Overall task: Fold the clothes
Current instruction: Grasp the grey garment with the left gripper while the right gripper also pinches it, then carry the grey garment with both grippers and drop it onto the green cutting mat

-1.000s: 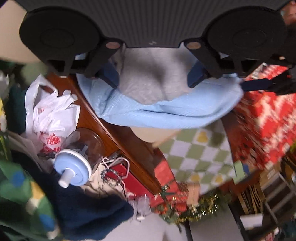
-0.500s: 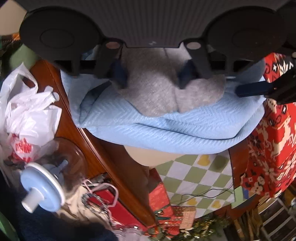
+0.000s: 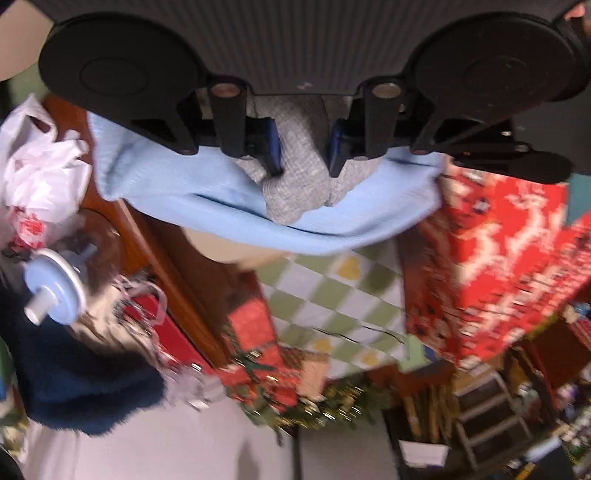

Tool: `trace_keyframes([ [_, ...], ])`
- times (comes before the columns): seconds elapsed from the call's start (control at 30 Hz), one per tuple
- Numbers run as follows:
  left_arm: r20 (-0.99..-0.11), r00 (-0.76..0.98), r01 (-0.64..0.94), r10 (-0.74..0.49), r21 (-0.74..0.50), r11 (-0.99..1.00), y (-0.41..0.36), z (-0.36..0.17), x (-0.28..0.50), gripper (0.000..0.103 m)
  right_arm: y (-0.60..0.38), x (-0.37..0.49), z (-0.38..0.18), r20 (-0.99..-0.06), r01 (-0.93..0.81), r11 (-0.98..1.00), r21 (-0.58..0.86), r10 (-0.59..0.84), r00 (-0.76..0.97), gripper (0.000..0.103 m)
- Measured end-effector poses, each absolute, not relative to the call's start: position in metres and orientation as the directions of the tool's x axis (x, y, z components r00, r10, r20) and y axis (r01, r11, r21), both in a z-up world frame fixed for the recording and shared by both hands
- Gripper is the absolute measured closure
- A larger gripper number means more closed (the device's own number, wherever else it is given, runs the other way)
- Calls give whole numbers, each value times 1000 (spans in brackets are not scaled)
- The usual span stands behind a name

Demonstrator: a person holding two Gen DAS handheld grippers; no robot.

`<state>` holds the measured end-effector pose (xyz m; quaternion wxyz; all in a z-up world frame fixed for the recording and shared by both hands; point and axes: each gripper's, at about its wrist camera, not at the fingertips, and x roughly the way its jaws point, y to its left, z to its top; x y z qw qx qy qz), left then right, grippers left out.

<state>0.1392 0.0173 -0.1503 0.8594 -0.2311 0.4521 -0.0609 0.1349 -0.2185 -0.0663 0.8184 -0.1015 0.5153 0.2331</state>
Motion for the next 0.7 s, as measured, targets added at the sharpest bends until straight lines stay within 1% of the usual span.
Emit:
trace_keyframes([
  [0.1, -724, 613, -126, -315, -484, 866, 40, -140, 112, 92, -194, 114, -49, -872, -528, 842, 107, 335, 358, 75],
  [0.27, -718, 644, -179, -265, -477, 860, 79, -128, 55, 92, -138, 74, -28, -850, -614, 778, 135, 409, 331, 75],
  [0.4, -711, 675, -217, -195, -444, 869, 105, -121, 3, 92, -87, 39, -19, -829, -671, 722, 170, 472, 298, 75],
  [0.7, -711, 703, -427, -13, -437, 791, 184, -131, -144, 92, 49, -62, -30, -778, -790, 560, 251, 602, 180, 75],
])
